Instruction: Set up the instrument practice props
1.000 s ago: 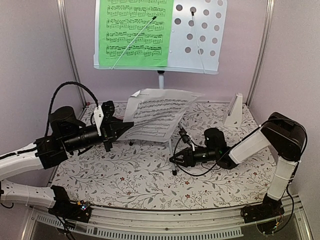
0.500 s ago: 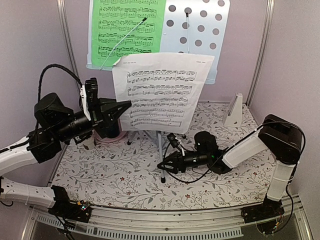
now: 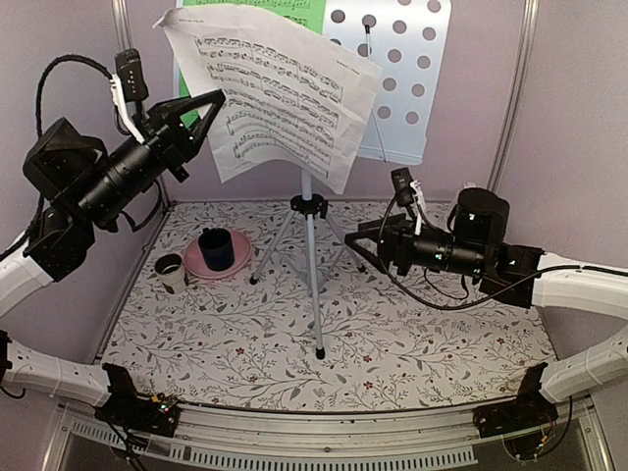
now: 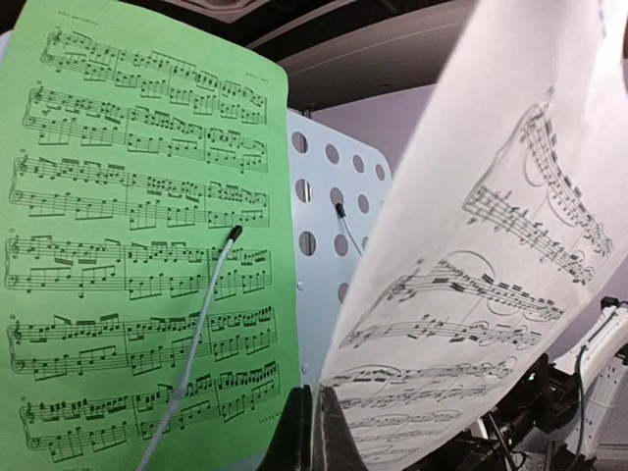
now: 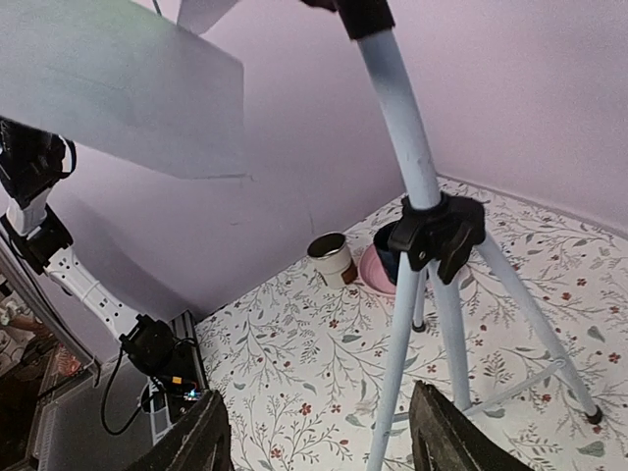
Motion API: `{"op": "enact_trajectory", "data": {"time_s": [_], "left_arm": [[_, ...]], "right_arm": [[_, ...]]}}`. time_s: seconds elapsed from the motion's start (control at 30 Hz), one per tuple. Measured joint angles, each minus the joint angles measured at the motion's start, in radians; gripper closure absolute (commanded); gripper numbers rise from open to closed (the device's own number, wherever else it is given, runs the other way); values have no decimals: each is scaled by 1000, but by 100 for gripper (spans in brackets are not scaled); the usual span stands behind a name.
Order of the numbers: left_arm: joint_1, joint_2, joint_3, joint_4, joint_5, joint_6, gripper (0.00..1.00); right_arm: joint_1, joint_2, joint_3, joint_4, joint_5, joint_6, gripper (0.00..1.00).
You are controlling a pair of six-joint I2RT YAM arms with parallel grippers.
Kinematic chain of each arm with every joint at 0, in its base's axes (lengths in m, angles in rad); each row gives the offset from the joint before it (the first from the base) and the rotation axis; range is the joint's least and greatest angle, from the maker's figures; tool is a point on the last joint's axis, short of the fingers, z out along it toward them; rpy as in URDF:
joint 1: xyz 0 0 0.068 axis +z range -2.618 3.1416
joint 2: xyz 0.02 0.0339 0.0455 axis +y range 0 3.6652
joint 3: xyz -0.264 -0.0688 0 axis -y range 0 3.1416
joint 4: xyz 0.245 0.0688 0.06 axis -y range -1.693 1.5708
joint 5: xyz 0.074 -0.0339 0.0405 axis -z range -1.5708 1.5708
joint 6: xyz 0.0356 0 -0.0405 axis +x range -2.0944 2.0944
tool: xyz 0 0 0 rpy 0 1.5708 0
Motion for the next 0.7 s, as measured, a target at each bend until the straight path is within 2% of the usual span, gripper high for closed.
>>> {"op": "enact_trajectory", "data": {"time_s": [0.23,0.43,0.7], "left_arm": [[39,56,169,-108,-100,-109,100],[45,71,224,-158,-118,-164,100],[45,62,224,-177,-114,-187,100]], "right_arm": [[5,-111,223,-311,111,-42,42],[9,-161,381,-444,153,-82,44],[10,-192,430,-567,254,-93,46]]}}
